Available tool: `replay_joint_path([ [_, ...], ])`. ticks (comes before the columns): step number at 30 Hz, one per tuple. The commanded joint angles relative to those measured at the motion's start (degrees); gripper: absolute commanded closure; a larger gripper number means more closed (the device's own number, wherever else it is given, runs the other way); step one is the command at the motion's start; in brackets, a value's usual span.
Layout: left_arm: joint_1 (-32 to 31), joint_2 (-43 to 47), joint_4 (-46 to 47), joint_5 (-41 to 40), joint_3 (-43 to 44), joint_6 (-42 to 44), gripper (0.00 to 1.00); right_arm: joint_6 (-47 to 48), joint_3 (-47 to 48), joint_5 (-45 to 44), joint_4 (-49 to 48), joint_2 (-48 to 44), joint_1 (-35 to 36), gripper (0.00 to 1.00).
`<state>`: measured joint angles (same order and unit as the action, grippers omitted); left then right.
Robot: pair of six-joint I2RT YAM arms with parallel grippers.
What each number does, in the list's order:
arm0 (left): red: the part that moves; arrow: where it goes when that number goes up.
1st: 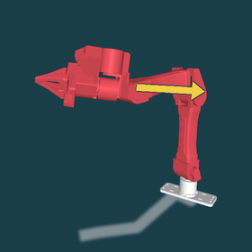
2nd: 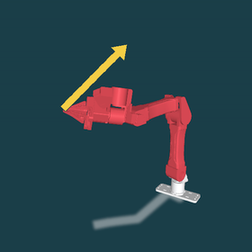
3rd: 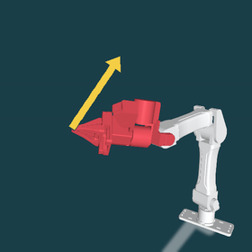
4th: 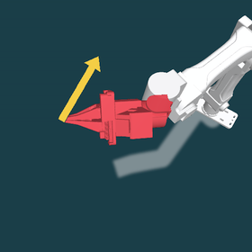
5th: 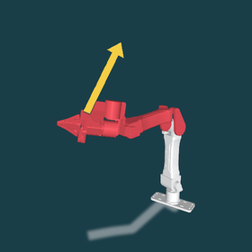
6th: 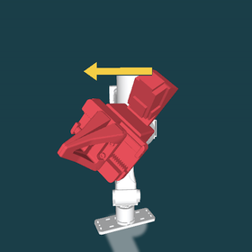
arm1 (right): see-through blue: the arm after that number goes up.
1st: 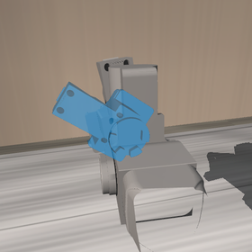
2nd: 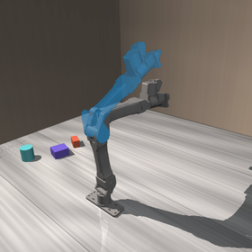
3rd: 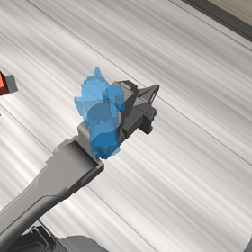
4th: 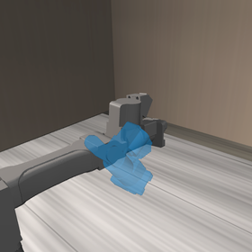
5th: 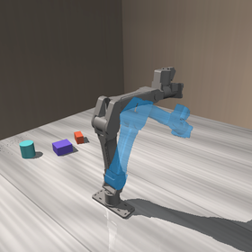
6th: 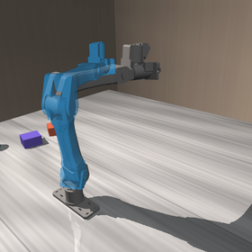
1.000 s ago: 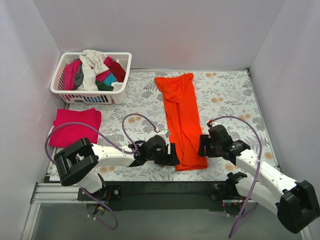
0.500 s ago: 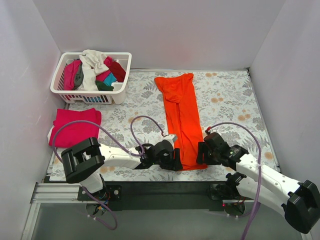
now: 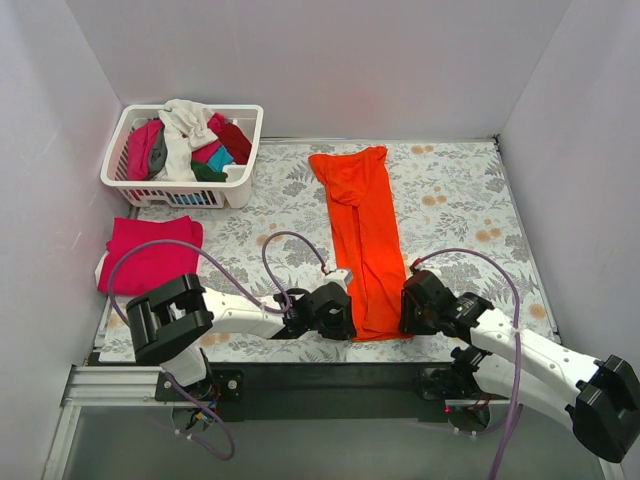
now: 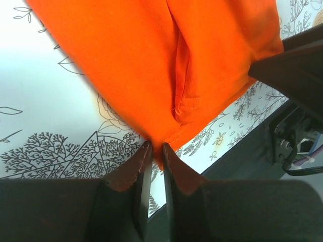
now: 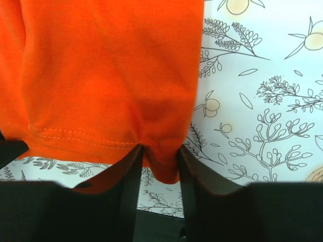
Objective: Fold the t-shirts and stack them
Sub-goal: Fold the tshirt
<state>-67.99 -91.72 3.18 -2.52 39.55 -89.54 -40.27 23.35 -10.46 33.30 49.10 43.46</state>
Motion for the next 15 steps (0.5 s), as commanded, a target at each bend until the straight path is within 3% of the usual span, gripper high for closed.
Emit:
replay_joint_path([
  [1, -0.4, -2.4, -4.2, -2.5, -0.2, 0.7, 0.89, -0.7, 0.6, -1.4, 0.0, 0.7, 1.3, 0.72],
  [6, -0.4, -2.9, -3.5, -2.0, -1.1, 0.7, 1.00, -1.1, 1.4, -1.1, 0.0, 2.0, 2.9, 0.83],
  [10, -0.4, -0.5, -4.0, -1.6, -2.8, 0.6, 1.00, -0.9, 2.7, -0.4, 0.0, 3.6, 5.2, 0.99],
  [15, -0.4, 5.7, -7.0, -1.6, -6.8, 0.0, 1.00, -0.9, 4.6, 0.8, -0.3, 6.4, 8.4, 0.99],
])
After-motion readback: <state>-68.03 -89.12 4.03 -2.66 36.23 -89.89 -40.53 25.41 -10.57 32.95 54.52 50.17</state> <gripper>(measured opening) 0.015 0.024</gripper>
